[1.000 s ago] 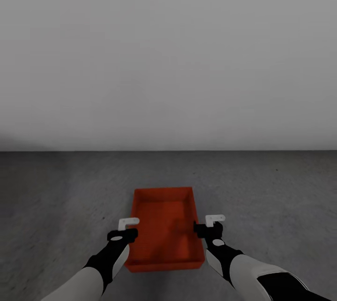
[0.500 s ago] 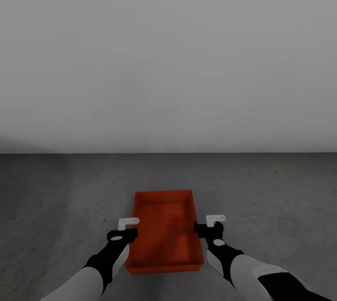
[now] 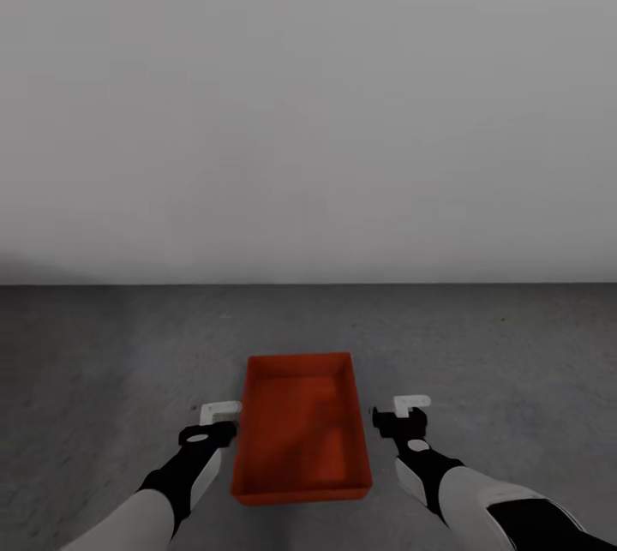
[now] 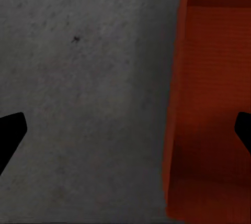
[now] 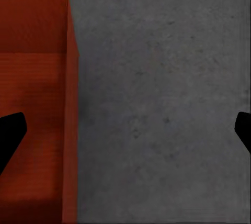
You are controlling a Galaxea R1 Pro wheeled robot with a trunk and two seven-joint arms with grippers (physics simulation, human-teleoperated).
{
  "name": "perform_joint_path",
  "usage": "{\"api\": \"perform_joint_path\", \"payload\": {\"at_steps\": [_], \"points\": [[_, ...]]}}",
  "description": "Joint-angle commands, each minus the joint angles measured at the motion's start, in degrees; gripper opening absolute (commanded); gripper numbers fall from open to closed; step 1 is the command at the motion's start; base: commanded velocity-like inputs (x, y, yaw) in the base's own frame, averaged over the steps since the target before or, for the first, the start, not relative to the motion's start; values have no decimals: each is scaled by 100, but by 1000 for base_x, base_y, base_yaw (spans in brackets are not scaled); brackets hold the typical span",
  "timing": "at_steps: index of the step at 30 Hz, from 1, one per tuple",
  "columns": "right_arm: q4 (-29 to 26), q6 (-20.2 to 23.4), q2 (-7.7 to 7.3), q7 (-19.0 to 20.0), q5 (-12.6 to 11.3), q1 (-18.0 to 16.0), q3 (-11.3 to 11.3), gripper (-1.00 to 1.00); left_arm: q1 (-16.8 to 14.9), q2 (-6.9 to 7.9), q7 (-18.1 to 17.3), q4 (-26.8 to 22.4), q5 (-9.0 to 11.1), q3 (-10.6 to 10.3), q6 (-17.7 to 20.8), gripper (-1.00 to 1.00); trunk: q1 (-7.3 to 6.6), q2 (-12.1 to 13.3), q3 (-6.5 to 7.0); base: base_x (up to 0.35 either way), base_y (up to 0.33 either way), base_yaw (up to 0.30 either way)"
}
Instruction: Move the two storage containers from the living room to the garage. In the garage, place one container on the floor and stack the other container on top of it (either order is fine).
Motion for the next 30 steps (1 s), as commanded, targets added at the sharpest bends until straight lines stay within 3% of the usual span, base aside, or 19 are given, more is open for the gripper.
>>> {"api": "perform_joint_path", "payload": {"at_steps": [1, 4, 9, 13, 18, 30], "points": [[12, -4, -44, -33, 12, -2, 53, 100, 0, 27, 10, -7, 17, 38, 30, 100, -23, 40, 14, 0, 0, 0], [21, 5, -183, -10, 0, -4, 56, 100, 3, 199, 1, 57, 29, 103, 36, 100, -89, 160, 68, 0, 0, 0], [37, 12, -251, -1, -5, -4, 57, 100, 5, 370, -13, 205, 73, 129, 35, 100, -199, 361, 158, 0, 0, 0], [40, 13, -261, 0, -12, -4, 57, 100, 6, 401, -29, 254, 233, 133, 35, 100, -287, 521, 230, 0, 0, 0], [41, 14, -225, -4, -15, -4, 45, 100, 8, 420, -67, 482, 582, 130, 18, 100, -397, 722, 320, 0, 0, 0], [41, 69, -181, 12, -12, -3, 39, 100, 8, 370, -84, 565, 612, 111, 1, 100, -660, 1203, 535, 0, 0, 0]]}}
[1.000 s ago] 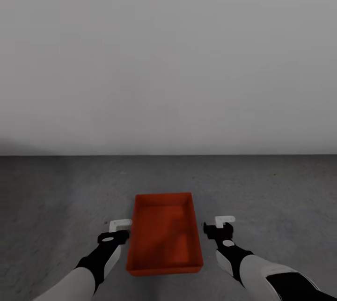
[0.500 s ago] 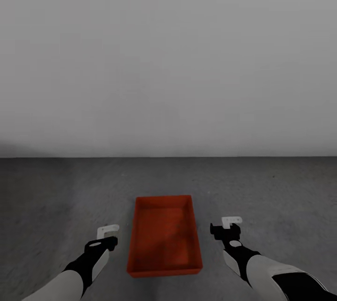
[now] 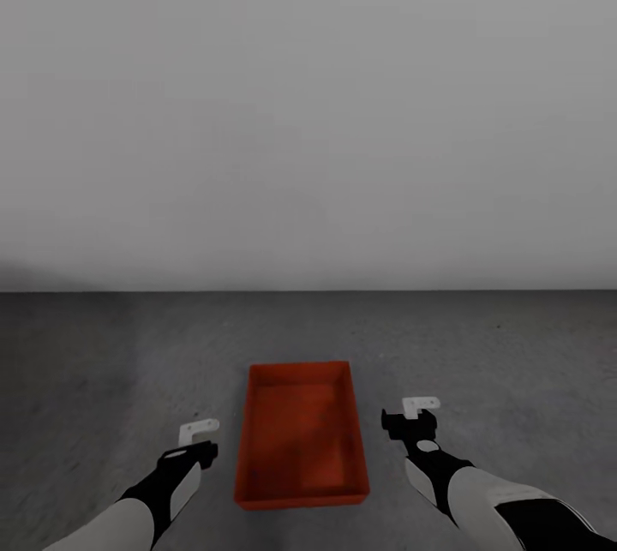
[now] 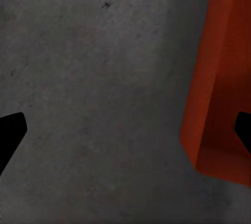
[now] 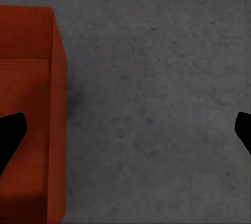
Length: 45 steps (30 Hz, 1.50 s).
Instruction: Move the two storage containers from the living room to the garage. In the garage, place one container on the floor and stack the other container on top of it (either order is fine).
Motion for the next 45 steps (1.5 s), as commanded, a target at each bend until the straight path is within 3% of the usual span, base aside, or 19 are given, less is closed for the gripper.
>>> {"api": "perform_joint_path", "payload": {"at_steps": [1, 45], "points": [[11, -10, 2, -36, 7, -5, 45, 100, 1, -5, 13, -19, 32, 23, 28, 100, -23, 40, 14, 0, 0, 0], [13, 4, 10, -13, 5, -6, 45, 100, 1, -54, 22, -11, -3, 13, 34, 100, -989, 1804, 804, 0, 0, 0]]}}
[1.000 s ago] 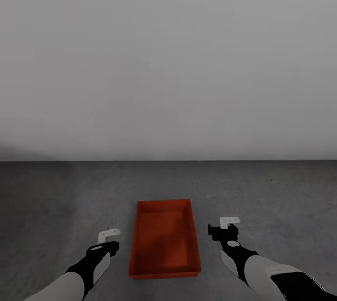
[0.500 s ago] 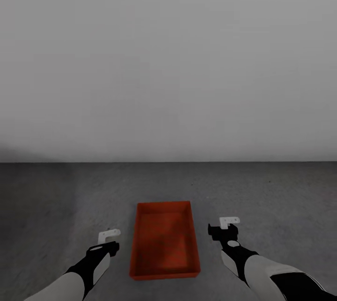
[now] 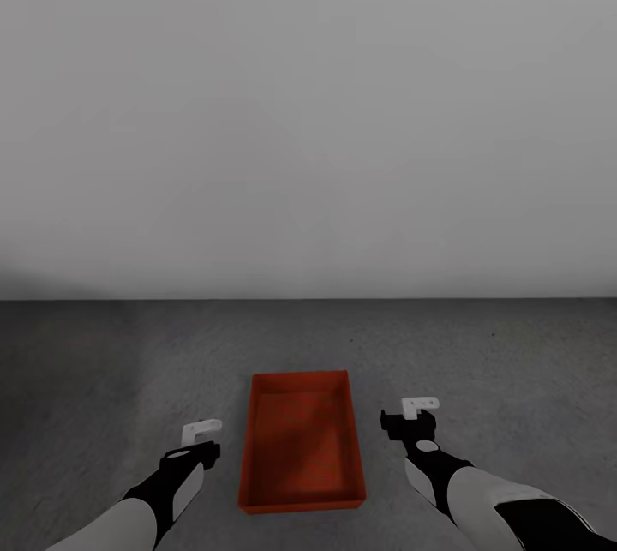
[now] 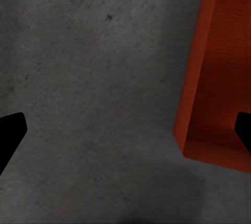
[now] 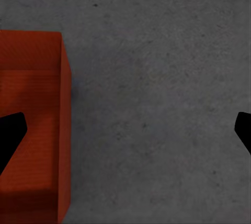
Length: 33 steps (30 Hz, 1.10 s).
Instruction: Move the two storage containers from the living room to the garage. In the garage, place one container on the floor and stack the other container on top of it (either order is fine).
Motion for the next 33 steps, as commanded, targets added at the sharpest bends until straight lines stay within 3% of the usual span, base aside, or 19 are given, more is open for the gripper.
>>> {"api": "perform_joint_path", "payload": {"at_steps": [1, 33], "points": [[11, -12, 2, -37, 7, -5, 45, 100, 0, -4, 13, -14, 35, 22, 27, 100, -23, 39, 14, 0, 0, 0], [11, -12, 2, -40, 7, -6, 45, 100, 0, 1, 64, -12, 33, 22, 27, 100, -726, 1323, 589, 0, 0, 0]]}}
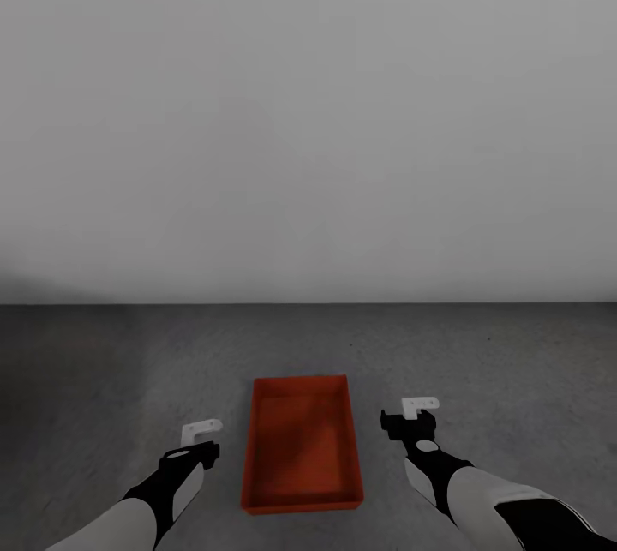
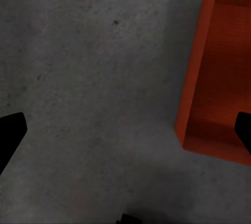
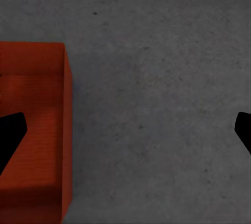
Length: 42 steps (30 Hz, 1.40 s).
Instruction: Move the two storage containers from the living room to the garage. In the garage, place one container on the floor and stack the other container on top of it (either order is fine).
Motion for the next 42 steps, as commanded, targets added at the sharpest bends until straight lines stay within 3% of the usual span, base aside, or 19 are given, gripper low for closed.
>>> {"api": "perform_joint_path", "payload": {"at_steps": [1, 42], "points": [[11, -12, 2, -36, 7, -5, 45, 100, 0, -3, 13, -12, 34, 22, 26, 100, -22, 39, 14, 0, 0, 0], [11, -12, -6, -33, 3, -4, 44, 100, 0, -10, 15, -33, 34, 22, 26, 100, -923, 1683, 750, 0, 0, 0]]}}
